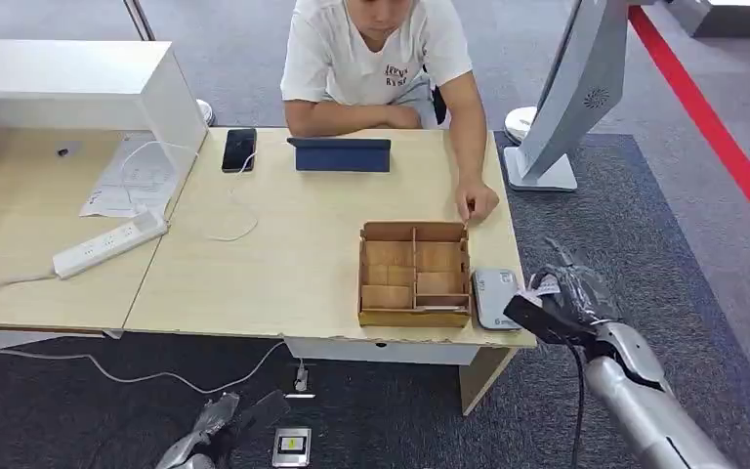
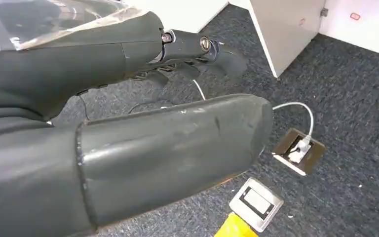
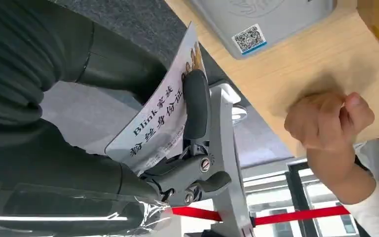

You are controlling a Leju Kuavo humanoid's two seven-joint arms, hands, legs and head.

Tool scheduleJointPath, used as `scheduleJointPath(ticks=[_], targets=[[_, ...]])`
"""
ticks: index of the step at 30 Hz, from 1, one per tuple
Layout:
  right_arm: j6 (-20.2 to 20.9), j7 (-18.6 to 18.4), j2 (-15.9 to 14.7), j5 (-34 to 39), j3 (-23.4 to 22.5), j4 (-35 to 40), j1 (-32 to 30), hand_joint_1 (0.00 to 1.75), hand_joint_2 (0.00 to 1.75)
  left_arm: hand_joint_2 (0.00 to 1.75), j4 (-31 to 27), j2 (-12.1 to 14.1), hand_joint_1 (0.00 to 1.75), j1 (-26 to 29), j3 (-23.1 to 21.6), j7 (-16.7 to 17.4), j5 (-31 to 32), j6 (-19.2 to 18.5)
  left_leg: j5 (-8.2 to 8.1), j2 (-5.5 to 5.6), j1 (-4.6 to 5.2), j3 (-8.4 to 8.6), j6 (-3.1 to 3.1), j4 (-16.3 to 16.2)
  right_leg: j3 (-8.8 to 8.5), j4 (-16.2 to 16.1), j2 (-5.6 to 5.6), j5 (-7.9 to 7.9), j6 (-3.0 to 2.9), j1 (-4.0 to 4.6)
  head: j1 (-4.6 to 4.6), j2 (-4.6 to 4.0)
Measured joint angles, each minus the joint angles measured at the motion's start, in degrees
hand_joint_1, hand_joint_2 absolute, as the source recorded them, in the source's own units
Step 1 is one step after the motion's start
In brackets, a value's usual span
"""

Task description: Pass the card to the sensor for recognition and then transmit it.

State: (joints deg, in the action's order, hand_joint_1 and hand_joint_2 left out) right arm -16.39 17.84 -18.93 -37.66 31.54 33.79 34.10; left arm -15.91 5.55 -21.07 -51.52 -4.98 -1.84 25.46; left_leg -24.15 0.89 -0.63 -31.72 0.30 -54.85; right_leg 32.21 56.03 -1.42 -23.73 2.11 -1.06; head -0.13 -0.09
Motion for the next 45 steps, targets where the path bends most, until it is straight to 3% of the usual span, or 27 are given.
scheduleJointPath(ticks=[17, 37, 45], targets=[[1.0, -0.5, 0.7, -1.6, 1.3, 0.1, -0.5, 1.75, 1.75, 0.00, 0.0, -0.6, 0.00, -0.3, -0.1, 0.7, 1.8, -0.2, 0.00, 0.00, 0.00, -0.01, 0.00, 0.0, 0.00, 0.0, 0.00, 0.00, 0.00, 0.00, -0.02, 0.00], [8.2, -0.9, 1.5, -2.1, 3.0, 1.2, -0.6, 1.75, 1.75, 0.00, 0.0, -0.9, 0.00, -0.4, -0.1, 1.3, 3.7, -0.5, 0.00, 0.00, 0.00, -0.01, 0.00, 0.0, 0.00, 0.0, 0.00, 0.00, 0.00, 0.00, 0.00, 0.00], [8.9, -1.1, 1.4, -2.0, 3.4, 1.9, -0.8, 1.75, 1.75, 0.00, 0.0, -0.9, 0.00, -0.5, -0.1, 1.8, 4.7, -0.8, 0.00, 0.00, 0.00, -0.01, 0.00, 0.0, 0.00, 0.0, 0.00, 0.00, 0.00, 0.00, 0.00, 0.00]])
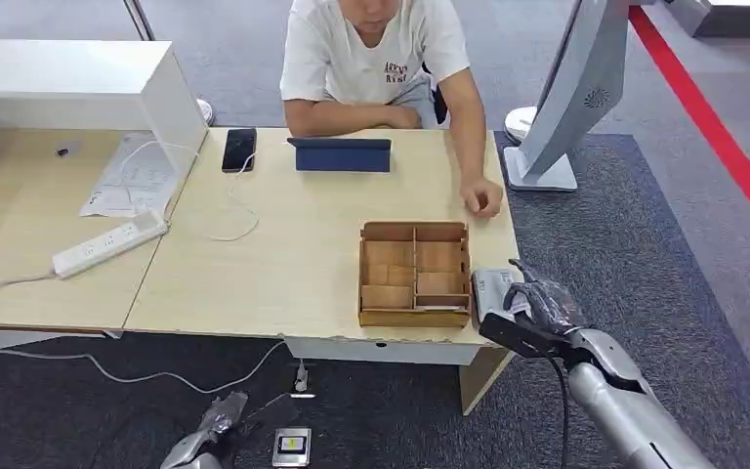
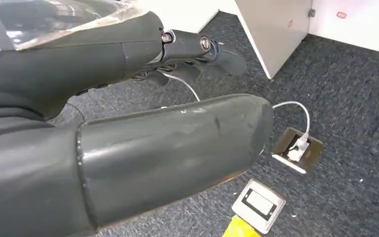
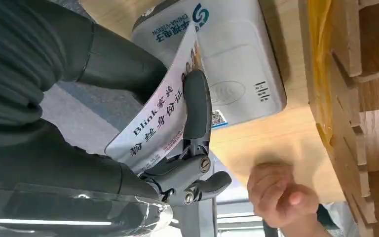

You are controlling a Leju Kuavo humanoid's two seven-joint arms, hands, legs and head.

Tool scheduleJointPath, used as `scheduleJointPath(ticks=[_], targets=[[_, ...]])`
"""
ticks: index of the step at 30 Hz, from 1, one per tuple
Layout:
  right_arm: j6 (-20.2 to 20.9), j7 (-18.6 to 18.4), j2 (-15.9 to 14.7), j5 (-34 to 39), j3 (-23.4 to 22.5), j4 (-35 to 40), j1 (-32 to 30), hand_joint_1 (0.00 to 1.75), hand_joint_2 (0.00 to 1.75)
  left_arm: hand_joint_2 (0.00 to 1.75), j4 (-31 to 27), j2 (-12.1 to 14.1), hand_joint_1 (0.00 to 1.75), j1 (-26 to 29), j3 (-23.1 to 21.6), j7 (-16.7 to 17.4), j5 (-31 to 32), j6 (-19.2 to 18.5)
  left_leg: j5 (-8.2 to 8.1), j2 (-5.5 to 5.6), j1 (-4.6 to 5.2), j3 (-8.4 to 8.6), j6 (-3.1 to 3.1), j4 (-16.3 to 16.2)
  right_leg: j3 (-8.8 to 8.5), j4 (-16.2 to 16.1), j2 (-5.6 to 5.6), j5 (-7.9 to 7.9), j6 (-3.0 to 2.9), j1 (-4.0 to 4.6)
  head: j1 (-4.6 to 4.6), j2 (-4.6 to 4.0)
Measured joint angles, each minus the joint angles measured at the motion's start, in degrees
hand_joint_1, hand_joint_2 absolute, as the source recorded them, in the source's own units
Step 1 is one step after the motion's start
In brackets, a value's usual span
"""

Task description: Pass the card to the sensor for recognition and then transmit it.

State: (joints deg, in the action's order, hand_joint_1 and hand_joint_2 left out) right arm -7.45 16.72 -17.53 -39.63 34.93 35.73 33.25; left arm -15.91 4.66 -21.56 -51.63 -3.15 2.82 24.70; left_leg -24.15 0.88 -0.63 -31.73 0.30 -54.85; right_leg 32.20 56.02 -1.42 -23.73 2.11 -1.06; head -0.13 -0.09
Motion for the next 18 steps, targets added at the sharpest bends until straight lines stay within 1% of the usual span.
scheduleJointPath(ticks=[18], targets=[[-0.2, -0.5, -0.2, 0.3, 0.3, 0.8, -0.4, 1.75, 1.75, 0.00, 0.0, -0.5, 0.00, -0.4, 0.0, 0.7, 2.0, -0.2, 0.00, 0.00, 0.00, 0.00, 0.00, 0.0, 0.00, 0.0, 0.00, 0.00, 0.00, 0.00, -0.02, 0.00]])
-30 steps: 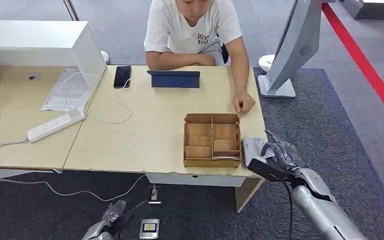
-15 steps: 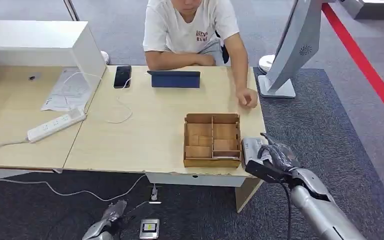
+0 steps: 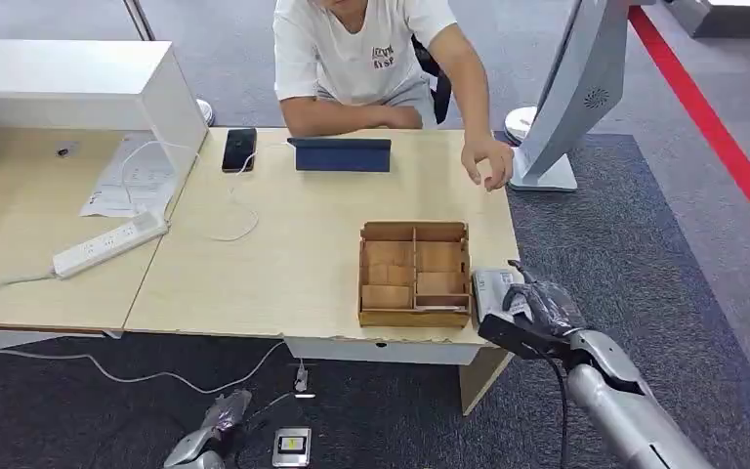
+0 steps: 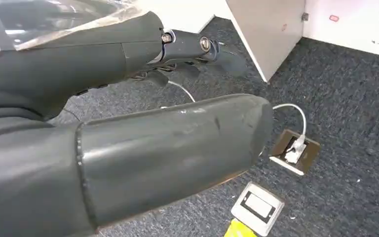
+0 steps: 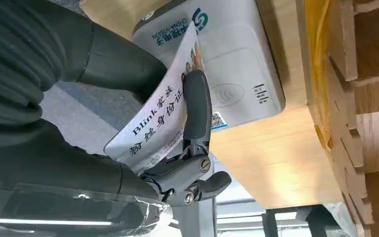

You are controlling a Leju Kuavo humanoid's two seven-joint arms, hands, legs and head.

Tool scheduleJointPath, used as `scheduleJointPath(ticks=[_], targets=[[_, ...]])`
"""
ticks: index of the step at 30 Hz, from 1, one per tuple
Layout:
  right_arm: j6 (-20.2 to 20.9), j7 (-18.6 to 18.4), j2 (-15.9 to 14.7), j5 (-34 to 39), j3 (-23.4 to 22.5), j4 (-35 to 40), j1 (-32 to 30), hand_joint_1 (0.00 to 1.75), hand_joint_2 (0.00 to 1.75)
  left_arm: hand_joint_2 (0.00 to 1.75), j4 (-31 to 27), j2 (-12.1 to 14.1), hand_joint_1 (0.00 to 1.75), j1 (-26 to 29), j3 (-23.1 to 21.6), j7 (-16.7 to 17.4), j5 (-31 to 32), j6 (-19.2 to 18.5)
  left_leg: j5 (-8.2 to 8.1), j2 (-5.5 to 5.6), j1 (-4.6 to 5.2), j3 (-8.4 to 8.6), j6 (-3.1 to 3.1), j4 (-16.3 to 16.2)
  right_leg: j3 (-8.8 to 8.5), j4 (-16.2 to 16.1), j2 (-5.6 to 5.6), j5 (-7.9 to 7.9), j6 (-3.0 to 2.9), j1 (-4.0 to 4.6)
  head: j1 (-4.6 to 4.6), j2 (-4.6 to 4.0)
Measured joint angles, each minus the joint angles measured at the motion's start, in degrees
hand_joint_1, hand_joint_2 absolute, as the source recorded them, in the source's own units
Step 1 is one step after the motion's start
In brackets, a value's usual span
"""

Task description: Pass the card to the sensor for recognition and then transmit it.

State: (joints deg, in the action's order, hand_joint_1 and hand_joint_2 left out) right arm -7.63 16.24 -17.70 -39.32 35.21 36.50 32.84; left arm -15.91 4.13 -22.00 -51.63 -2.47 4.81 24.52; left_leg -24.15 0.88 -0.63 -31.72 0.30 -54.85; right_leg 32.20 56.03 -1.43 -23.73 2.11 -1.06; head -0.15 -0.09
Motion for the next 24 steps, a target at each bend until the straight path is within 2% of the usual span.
scheduleJointPath(ticks=[6, 12, 18, 24], targets=[[-2.4, -0.5, -0.3, 2.4, -0.4, 0.8, 0.3, 1.75, 1.75, 0.00, 0.0, -0.2, 0.00, 0.0, 0.0, -0.1, 0.9, 0.2, 0.00, 0.00, 0.00, -0.02, 0.00, 0.0, -0.01, 0.0, 0.00, 0.00, 0.00, 0.00, 0.00, 0.00], [-4.5, -0.5, -1.0, 4.9, -2.7, 1.9, 2.9, 1.75, 1.75, 0.00, 0.0, -0.3, 0.00, 0.0, 0.0, -0.3, 1.8, 0.3, 0.00, -0.01, 0.00, 0.01, 0.00, 0.0, -0.01, 0.0, 0.00, 0.01, 0.00, -0.01, 0.00, 0.00], [-9.6, 0.1, -1.8, 5.2, -5.2, 3.8, 5.2, 1.75, 1.75, 0.00, 0.0, -0.5, 0.00, 0.0, 0.0, -1.0, 3.3, 0.4, 0.01, 0.00, 0.02, -0.01, 0.00, 0.0, 0.00, 0.0, 0.00, 0.01, 0.00, -0.02, 0.00, 0.00], [-8.5, 0.7, -2.9, 5.2, -8.2, 7.3, 10.1, 1.75, 1.75, 0.00, 0.0, -0.9, 0.00, -0.1, 0.0, -1.5, 5.1, 0.4, 0.01, -0.01, 0.02, -0.01, 0.00, 0.0, 0.00, 0.0, -0.01, 0.01, 0.00, -0.02, 0.00, 0.00]])
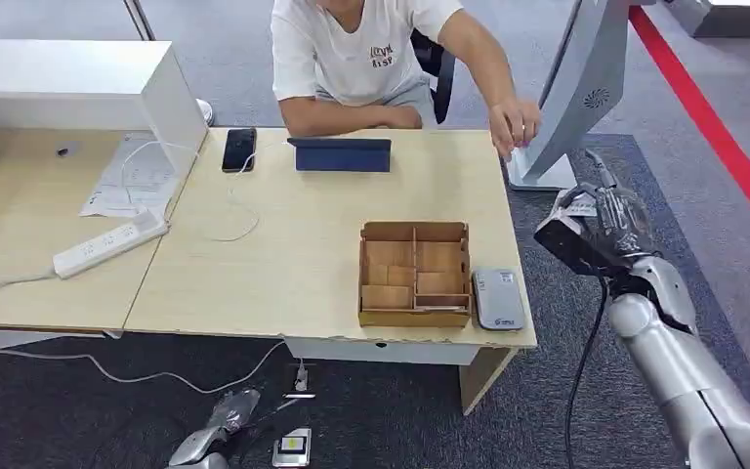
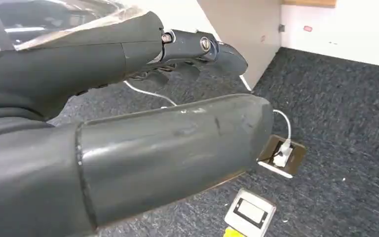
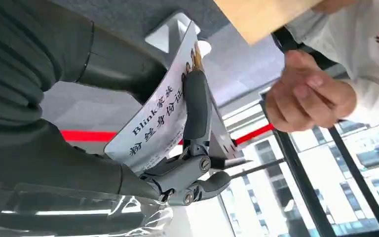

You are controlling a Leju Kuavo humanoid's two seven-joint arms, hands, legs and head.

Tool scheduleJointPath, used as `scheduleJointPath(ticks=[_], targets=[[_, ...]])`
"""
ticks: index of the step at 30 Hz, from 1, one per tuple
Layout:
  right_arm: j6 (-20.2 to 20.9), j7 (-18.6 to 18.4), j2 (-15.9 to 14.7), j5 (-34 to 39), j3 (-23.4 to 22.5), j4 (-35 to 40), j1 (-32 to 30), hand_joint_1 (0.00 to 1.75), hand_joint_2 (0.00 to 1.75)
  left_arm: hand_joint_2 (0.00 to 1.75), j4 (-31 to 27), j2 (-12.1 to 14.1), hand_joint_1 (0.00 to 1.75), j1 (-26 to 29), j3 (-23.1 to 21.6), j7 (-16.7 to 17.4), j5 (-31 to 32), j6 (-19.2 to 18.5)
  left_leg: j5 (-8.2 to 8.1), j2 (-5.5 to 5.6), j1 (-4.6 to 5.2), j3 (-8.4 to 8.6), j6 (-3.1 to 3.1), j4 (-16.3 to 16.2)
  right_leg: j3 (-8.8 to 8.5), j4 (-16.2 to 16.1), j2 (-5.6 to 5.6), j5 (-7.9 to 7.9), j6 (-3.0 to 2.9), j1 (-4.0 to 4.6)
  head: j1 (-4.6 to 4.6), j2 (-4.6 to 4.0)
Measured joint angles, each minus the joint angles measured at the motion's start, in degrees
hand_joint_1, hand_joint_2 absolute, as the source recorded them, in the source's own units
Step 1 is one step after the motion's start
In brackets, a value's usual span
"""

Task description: Pass the card to the sensor for recognition and then transmit it.

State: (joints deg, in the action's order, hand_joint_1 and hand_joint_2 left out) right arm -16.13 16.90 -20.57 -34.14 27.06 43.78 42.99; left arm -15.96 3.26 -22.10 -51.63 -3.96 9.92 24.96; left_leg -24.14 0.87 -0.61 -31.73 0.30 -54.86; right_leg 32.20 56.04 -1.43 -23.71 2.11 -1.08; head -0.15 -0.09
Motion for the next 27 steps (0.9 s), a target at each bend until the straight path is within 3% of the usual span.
scheduleJointPath(ticks=[9, 15, 20, 27], targets=[[4.1, 1.1, 1.9, -3.2, -1.0, 2.5, 6.5, 1.75, 1.75, 0.00, 0.0, -0.5, 0.00, -0.7, 0.1, -0.2, 2.9, -1.6, 0.00, 0.01, -0.03, -0.02, 0.00, 0.0, 0.00, 0.0, 0.00, 0.00, 0.00, 0.03, -0.02, 0.00], [4.4, 2.4, 6.3, -5.2, -0.2, -2.2, 12.3, 1.75, 1.75, 0.00, -0.4, -0.8, 0.00, -1.3, 0.1, -0.2, 5.4, -3.3, 0.01, 0.00, -0.03, -0.03, 0.01, 0.0, 0.01, 0.1, 0.00, 0.00, 0.00, 0.04, 0.00, 0.00], [4.3, 1.1, 11.1, -7.1, 0.9, -7.8, 16.1, 1.75, 1.75, 0.00, -0.7, -1.2, 0.00, -2.0, 0.2, -0.3, 6.2, -4.0, 0.02, 0.00, -0.07, -0.03, 0.02, 0.0, 0.02, 0.1, 0.01, 0.00, -0.01, 0.06, 0.02, 0.00], [4.3, 1.3, 14.2, -7.2, 1.6, -12.0, 17.8, 1.75, 1.75, 0.00, -0.8, -1.3, 0.00, -2.0, 0.2, -0.3, 6.4, -4.1, 0.02, 0.00, -0.06, -0.04, 0.02, 0.0, 0.02, 0.0, 0.02, 0.00, 0.00, 0.07, 0.00, 0.00]])
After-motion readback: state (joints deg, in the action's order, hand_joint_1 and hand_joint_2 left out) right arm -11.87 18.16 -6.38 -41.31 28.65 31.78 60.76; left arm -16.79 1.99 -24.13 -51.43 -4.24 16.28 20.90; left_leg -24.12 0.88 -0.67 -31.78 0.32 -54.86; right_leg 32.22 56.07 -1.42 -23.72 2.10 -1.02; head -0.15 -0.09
